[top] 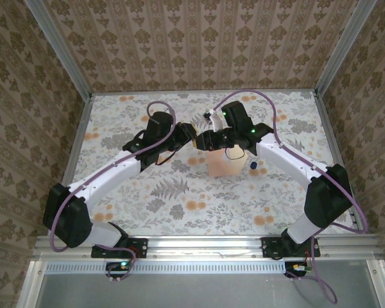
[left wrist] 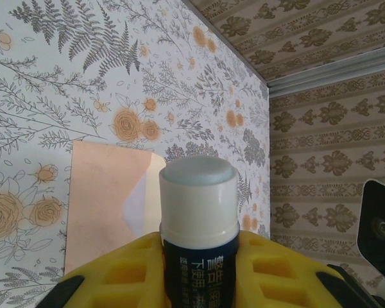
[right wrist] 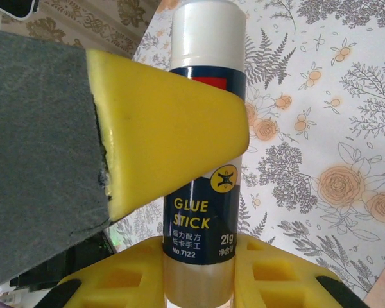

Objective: Place the letter into the envelope and seal it

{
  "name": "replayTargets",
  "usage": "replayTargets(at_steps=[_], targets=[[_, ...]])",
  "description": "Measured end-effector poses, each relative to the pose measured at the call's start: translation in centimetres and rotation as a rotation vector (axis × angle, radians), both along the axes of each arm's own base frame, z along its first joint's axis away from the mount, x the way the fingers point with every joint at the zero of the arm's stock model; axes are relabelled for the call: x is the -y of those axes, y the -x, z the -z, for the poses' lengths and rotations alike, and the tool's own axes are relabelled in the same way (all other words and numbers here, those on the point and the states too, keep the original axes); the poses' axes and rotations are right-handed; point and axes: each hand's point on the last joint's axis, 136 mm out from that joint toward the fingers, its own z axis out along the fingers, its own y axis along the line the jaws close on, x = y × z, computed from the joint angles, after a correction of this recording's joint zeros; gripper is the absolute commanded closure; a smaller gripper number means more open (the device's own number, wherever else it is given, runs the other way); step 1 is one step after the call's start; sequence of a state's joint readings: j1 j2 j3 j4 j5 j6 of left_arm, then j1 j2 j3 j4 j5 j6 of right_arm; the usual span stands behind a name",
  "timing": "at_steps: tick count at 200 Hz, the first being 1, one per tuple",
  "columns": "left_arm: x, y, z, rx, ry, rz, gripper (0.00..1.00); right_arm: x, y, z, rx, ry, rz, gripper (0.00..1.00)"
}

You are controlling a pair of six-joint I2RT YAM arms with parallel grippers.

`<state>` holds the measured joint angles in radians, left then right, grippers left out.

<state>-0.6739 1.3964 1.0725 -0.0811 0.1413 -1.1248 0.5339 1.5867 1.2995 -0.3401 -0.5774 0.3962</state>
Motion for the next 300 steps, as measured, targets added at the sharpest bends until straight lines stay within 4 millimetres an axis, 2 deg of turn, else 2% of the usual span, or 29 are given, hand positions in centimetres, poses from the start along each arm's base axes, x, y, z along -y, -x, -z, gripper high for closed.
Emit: replayTargets(at_steps=[32, 61, 98, 169, 206, 225, 241, 263, 283, 300], targets=[[-0.4, 0.0, -0.4, 0.041, 0.014, 0.02, 1.0, -0.1, -0.2, -0.2, -0.021, -0.057, -0.003, 0.81], [-1.1, 0.1, -2.0, 0.138, 0.047, 0.06, 1.0, -0.5, -0.1, -1.5, -0.053, -0.17, -0.032, 0.82], [-1.4, 0.5, -5.6, 0.308, 0.104, 0.142, 1.0, -1.0, 0.0, -4.7, -0.065, -0.346, -0.083, 0.82], [-0.7, 2.1, -13.0, 0.639, 0.267, 0.314, 1.0, -1.1, 0.8, -11.4, -0.061, -0.596, -0.193, 0.82], [-0.1, 3.1, -15.8, 0.749, 0.367, 0.401, 1.0, -0.7, 1.6, -14.2, -0.046, -0.674, -0.253, 0.8], [0.2, 3.6, -16.8, 0.777, 0.402, 0.442, 1.0, -0.6, 2.0, -15.1, -0.028, -0.693, -0.28, 0.77], [0.3, 3.9, -16.9, 0.783, 0.412, 0.463, 1.0, -0.5, 2.3, -15.1, -0.023, -0.691, -0.296, 0.7], [0.4, 4.1, -16.5, 0.773, 0.406, 0.49, 1.0, -0.5, 2.0, -14.3, -0.041, -0.651, -0.269, 0.47], [0.2, 3.9, -15.7, 0.754, 0.381, 0.49, 1.0, -0.2, 1.1, -14.3, 0.0, -0.557, -0.182, 0.31], [-0.6, 3.2, -15.1, 0.738, 0.328, 0.441, 1.0, 0.6, 0.6, -14.6, 0.076, -0.449, -0.093, 0.26]])
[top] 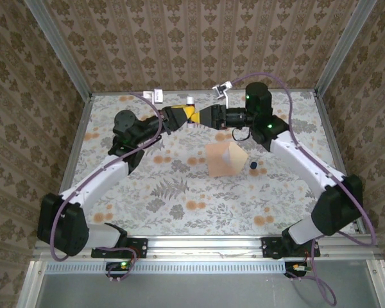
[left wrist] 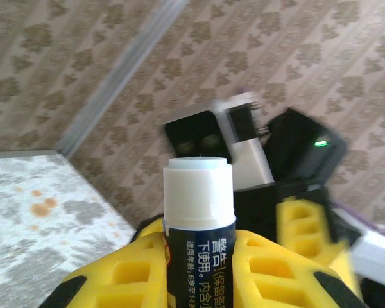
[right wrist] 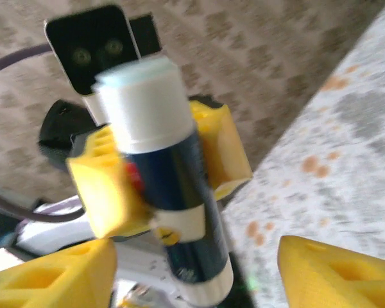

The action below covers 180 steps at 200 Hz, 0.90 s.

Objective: Place the letter into the envelope and seal it

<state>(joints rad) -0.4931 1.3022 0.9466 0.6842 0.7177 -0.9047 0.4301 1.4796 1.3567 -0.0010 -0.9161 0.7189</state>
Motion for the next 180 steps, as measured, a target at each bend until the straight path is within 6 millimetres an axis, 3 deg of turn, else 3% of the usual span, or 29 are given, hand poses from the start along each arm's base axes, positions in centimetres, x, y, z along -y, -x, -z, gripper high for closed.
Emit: replayTargets(at_steps=[21, 41, 64, 110, 180], targets=[[-1.3, -1.1, 1.0, -0.035, -0.067, -0.12, 1.0, 1.3, 0.2, -0.8, 0.091, 0.111, 0.114, 0.24], [-2.3, -2.2, 2.1, -0.096, -0.131, -0.236, 1.0, 1.5, 1.2, -0.3, 0.151, 0.215, 0.173, 0.24], [-2.9, -3.3, 3.4, -0.182, -0.204, -0.367, 1.0, 0.2, 1.8, 1.8, 0.177, 0.335, 0.194, 0.24], [-2.0, -2.5, 6.0, -0.308, -0.281, -0.47, 1.0, -2.4, 0.9, 8.5, 0.142, 0.543, 0.198, 0.26], [-2.2, -2.7, 6.7, -0.402, -0.24, -0.517, 1.0, -1.8, 0.1, 10.1, 0.145, 0.598, 0.249, 0.3]])
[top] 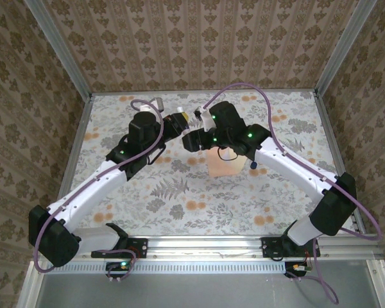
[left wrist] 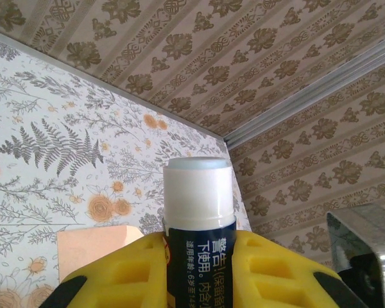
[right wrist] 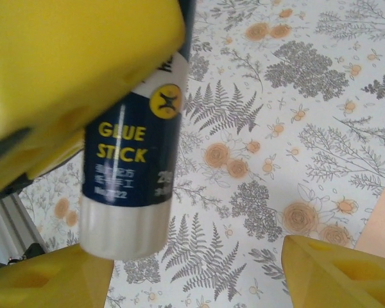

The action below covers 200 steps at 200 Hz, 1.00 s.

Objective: Place the letter into the envelope and seal it

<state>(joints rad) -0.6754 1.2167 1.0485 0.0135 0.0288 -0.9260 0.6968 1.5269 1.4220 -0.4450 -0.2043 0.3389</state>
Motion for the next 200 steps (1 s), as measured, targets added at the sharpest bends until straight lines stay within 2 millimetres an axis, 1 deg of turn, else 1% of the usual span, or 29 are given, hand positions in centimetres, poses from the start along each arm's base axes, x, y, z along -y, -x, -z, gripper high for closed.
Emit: replayTargets(at_steps=[24, 61, 75, 90, 114, 148, 200], targets=[[0.2, 0.1, 0.3, -0.017, 0.014, 0.001, 1.0, 0.0, 0.0, 0.2, 0.001, 0.0, 0.001, 0.32], [0.3, 0.2, 1.1, -0.038, 0.025, 0.0, 1.0, -0.3, -0.3, -0.4, 0.029, -0.025, -0.001, 0.35], [0.4, 0.1, 1.2, -0.043, 0.031, 0.003, 1.0, -0.2, -0.2, -0.5, 0.034, -0.029, -0.002, 0.39], [0.6, 0.1, 1.3, -0.046, 0.037, 0.008, 1.0, -0.2, -0.1, -0.7, 0.042, -0.034, -0.006, 0.48], [0.9, 0.1, 1.3, -0.053, 0.052, 0.016, 1.0, -0.4, -0.2, -0.9, 0.047, -0.05, -0.009, 0.59], [1.1, 0.2, 1.1, -0.054, 0.075, 0.029, 1.0, -0.7, -0.2, -1.2, 0.054, -0.067, -0.018, 0.62], [1.6, 0.4, 0.6, -0.037, 0.115, 0.056, 1.0, -0.3, 0.0, -1.4, 0.033, -0.135, -0.032, 0.74]])
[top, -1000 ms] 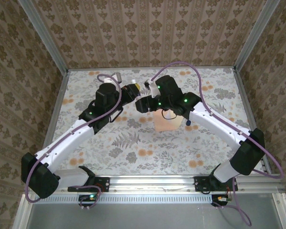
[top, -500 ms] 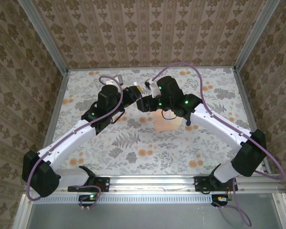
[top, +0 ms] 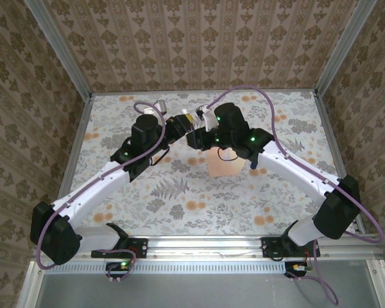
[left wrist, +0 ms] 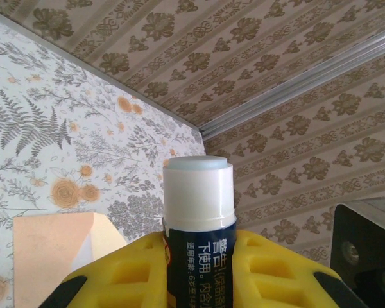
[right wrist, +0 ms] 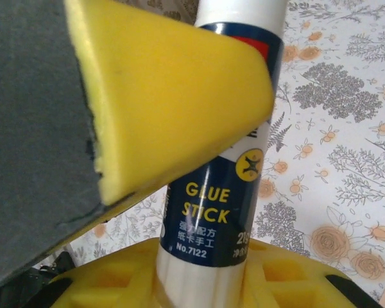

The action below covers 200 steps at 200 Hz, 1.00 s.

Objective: Place the letter into the envelope and seal it

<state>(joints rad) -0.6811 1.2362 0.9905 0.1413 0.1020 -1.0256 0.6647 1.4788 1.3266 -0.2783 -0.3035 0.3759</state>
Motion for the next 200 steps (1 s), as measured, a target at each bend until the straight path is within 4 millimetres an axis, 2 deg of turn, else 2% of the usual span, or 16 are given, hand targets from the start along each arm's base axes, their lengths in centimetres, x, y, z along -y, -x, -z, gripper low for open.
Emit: replayTargets(at_steps=[49, 144, 200], targets=[[0.8, 0.5, -0.9, 0.033, 0.044, 0.056, 1.0, 1.0, 0.6, -0.9, -0.027, -0.106, -0.038, 0.78], [2.1, 2.1, -5.0, 0.179, 0.138, 0.201, 1.0, 2.7, 2.1, -5.1, -0.146, -0.439, -0.221, 0.78], [2.6, 4.5, -9.3, 0.383, 0.203, 0.363, 1.0, 2.8, 4.2, -9.0, -0.176, -0.572, -0.38, 0.77]])
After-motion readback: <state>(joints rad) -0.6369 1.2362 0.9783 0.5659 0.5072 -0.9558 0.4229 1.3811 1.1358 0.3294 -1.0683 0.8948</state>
